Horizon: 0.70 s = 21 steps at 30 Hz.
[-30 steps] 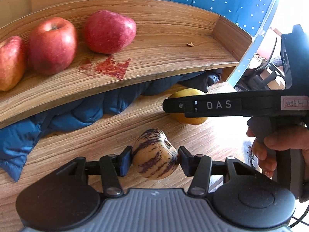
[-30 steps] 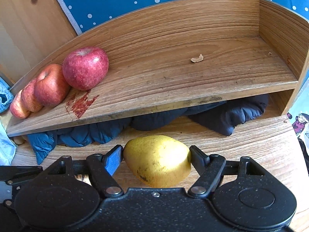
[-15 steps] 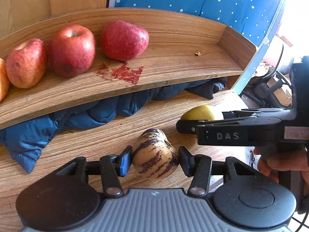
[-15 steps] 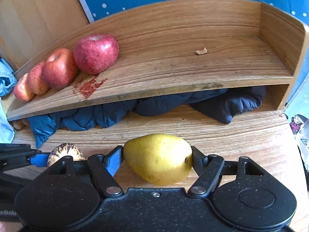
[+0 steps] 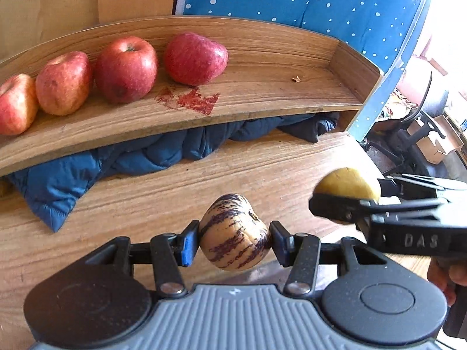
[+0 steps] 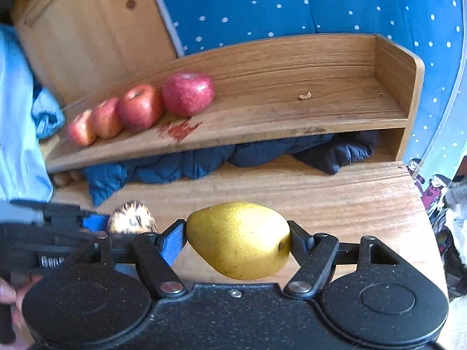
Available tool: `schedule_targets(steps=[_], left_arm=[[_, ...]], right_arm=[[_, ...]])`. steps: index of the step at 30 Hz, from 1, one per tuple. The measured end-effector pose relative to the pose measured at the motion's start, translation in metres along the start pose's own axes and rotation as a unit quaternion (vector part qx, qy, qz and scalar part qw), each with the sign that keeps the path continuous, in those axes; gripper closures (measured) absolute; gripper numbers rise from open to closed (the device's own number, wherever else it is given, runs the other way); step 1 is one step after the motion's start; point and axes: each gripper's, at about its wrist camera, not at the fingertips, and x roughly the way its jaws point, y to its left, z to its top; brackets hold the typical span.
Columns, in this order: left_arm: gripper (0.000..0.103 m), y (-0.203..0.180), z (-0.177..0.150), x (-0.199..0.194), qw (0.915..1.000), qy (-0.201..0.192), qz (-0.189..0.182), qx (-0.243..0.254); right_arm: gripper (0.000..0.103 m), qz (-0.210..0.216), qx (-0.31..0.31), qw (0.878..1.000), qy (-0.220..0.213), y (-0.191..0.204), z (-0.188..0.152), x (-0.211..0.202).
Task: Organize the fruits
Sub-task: 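Carry pepino melon and yellow pear onto the tray and open both tools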
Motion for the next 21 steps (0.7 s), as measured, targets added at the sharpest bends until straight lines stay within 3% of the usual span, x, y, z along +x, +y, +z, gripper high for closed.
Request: schedule_targets(steps=[13, 21], left_arm=[[0.048, -0.013, -0.032, -0.006, 0.9985, 0.046, -0.021, 0.020], [0.047, -0.017, -0.042, -0.001, 0.9974, 0.066, -0.001, 0.029]], right_arm=[[0.029, -0.015, -0.039, 0.999, 0.030, 0.014, -0.052, -0.018], [0.031, -0.024, -0.040, 0.999, 0.023, 0.015, -0.065, -0.016]])
